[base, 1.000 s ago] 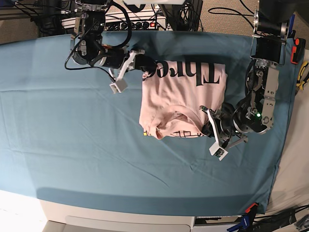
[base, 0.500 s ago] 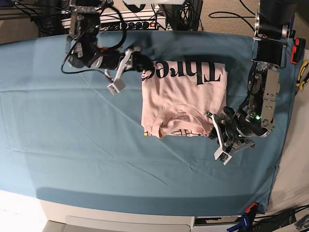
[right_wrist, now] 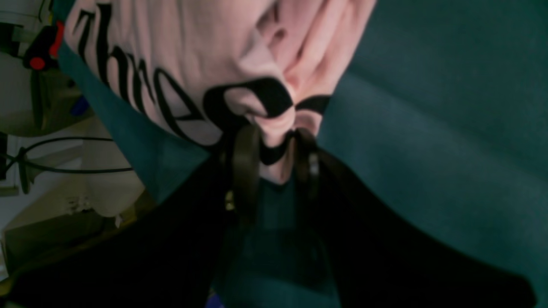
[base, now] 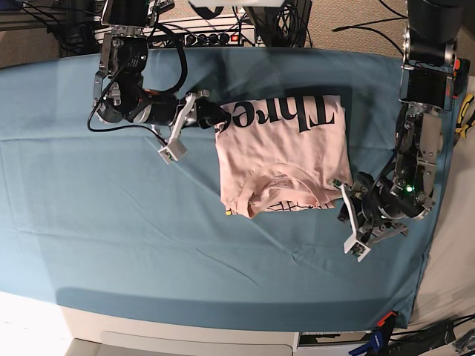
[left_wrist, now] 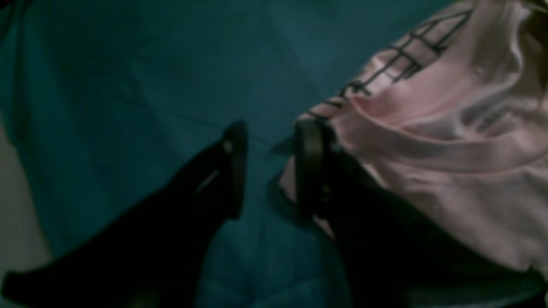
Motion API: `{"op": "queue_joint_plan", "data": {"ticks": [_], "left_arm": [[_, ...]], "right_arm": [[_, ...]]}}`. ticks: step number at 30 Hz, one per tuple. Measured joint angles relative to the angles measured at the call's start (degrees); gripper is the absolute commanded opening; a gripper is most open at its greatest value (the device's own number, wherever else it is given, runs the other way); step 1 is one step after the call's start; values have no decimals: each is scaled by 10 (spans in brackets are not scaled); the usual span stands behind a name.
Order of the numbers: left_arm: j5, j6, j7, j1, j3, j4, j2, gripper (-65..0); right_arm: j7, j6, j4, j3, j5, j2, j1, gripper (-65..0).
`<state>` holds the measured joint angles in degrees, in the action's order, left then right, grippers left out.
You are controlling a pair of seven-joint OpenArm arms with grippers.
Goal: Fold the T-shirt properly
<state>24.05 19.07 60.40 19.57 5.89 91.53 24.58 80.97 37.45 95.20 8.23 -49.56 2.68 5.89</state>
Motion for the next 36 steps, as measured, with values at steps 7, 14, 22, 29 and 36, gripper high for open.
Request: {"op": "queue_joint_plan", "data": {"ticks": [7,14,22,29,36], "left_arm": [[6,0,4,0,0,0,0,-452],[10,0,9,0,0,0,5,-452],[10,0,10,0,0,0,21,-452],[11,-3,22,-3,1,0,31,-454],[17,-27,44,-7,0,42,96,-463]], "right_arm": [[-11,-1,0,0,-37,0,45,-500],[-1,-1,11,0,-65,10,51,-500],[0,15,75,3,-63,48,50,-490],[1,16,139,121,-19,80,51,-490],[1,16,148,323,-31,157,85,-490]]}}
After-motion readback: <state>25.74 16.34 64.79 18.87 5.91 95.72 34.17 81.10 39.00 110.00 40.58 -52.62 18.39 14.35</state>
